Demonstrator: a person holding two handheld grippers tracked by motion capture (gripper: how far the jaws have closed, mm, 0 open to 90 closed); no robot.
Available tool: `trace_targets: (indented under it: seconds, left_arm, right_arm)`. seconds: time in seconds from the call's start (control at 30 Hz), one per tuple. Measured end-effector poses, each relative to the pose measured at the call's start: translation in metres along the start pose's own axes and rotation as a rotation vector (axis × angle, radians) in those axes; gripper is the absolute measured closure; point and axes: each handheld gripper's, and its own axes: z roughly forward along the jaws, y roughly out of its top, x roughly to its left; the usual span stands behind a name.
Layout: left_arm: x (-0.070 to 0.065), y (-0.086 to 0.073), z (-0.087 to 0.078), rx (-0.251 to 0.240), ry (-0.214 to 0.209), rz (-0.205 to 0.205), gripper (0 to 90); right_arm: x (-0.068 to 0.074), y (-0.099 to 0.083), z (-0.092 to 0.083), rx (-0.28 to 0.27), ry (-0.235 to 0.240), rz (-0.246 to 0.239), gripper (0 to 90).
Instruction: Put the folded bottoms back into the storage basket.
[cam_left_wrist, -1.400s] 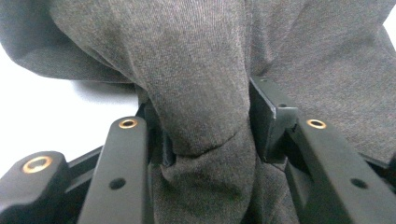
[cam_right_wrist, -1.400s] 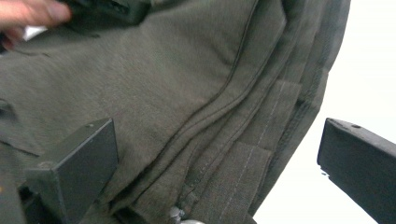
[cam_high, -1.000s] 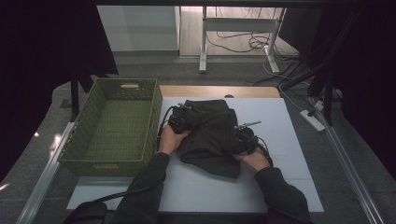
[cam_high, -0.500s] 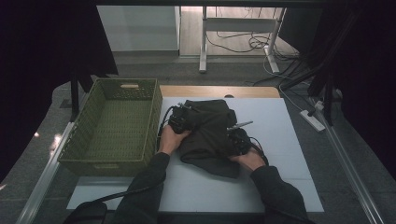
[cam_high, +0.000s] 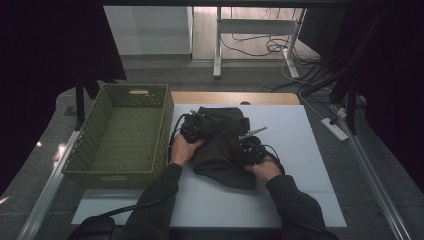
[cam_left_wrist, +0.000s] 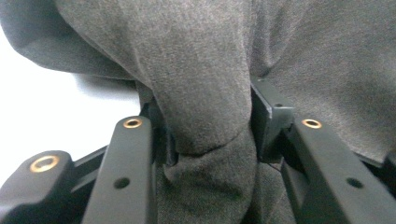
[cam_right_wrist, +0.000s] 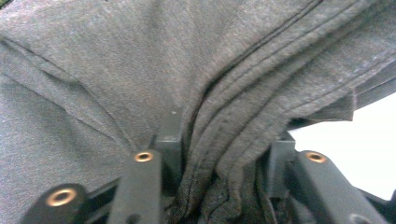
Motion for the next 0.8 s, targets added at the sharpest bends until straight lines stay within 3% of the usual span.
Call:
trace_targets:
  seconds: [0.1,0.23,0.6,0.8]
  left_arm:
    - [0.000,0.002,0.000,0.008,-0.003,-0.011,61.4]
    - [0.001,0.002,-0.001,0.004,-0.012,-0.024,63.4]
    - [0.005,0.011,-0.014,-0.020,-0.056,-0.085,66.6]
    - [-0.004,0.027,-0.028,-0.025,-0.023,-0.057,66.8]
  right_arm:
    - [0.000,0.001,-0.001,-0.002,0.003,-0.005,65.9]
    - [-0.005,0.001,-0.003,-0.022,0.042,0.031,68.9]
    - [-0.005,0.005,-0.016,-0.074,0.076,0.079,69.7]
    - [-0.003,0.012,-0.029,-0.118,0.101,0.085,69.8]
